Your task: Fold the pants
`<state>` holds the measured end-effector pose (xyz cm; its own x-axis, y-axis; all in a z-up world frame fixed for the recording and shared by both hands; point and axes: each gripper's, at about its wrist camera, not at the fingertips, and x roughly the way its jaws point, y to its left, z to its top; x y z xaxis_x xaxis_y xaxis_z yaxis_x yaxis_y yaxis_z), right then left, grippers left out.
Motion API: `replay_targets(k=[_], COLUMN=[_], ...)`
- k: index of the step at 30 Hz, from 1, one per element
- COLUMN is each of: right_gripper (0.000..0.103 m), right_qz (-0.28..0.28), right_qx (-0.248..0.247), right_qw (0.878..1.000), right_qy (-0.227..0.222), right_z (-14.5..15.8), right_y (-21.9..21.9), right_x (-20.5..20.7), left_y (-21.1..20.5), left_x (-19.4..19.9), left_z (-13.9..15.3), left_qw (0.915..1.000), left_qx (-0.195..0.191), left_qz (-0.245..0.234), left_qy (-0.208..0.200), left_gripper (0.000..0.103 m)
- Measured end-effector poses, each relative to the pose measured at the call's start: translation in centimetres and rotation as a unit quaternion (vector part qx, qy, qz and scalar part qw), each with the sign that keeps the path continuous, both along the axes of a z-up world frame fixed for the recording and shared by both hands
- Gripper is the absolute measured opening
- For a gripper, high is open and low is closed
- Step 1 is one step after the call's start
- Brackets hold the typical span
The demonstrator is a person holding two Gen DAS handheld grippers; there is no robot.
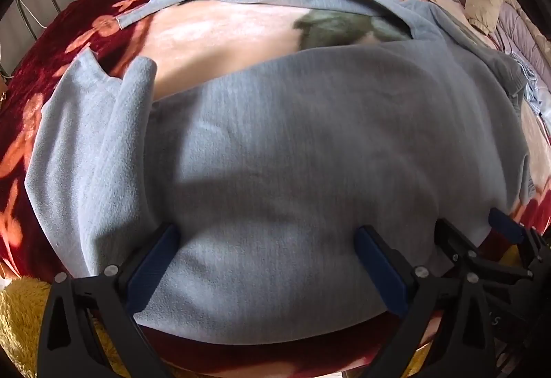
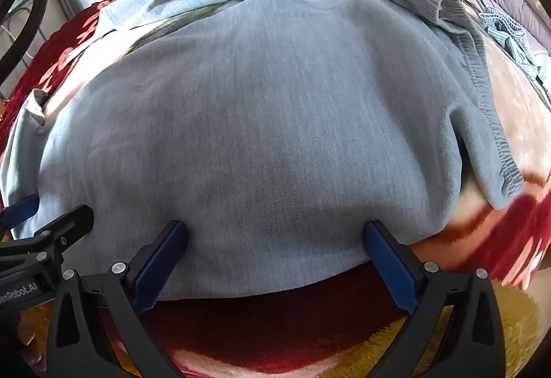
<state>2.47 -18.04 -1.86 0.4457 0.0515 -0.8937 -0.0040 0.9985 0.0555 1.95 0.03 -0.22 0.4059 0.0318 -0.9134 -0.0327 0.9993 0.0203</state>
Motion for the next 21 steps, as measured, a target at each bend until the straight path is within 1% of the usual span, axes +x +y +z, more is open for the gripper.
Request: replay_targets(k=[11, 21], right_gripper=[0.103, 0.103], right_qz=[0.001, 0.0], right_qx=[-0.001, -0.001], right_qw=[1.0, 1.0], right_qy=[-0.002, -0.003], right_z=[-0.04, -0.15], right_y=[0.07, 0.17], right_x=[-0.09, -0.21], left_y=[-0.41, -0.69], left_x=[-0.59, -0.59], left_z=[-0.05, 0.23], left_qw=[0.9998, 0.9997], left_qx=[0.004, 0.005], left_qz=[0.0, 0.0], left_qy=[-0.02, -0.024], left_gripper=[0.103, 0.103])
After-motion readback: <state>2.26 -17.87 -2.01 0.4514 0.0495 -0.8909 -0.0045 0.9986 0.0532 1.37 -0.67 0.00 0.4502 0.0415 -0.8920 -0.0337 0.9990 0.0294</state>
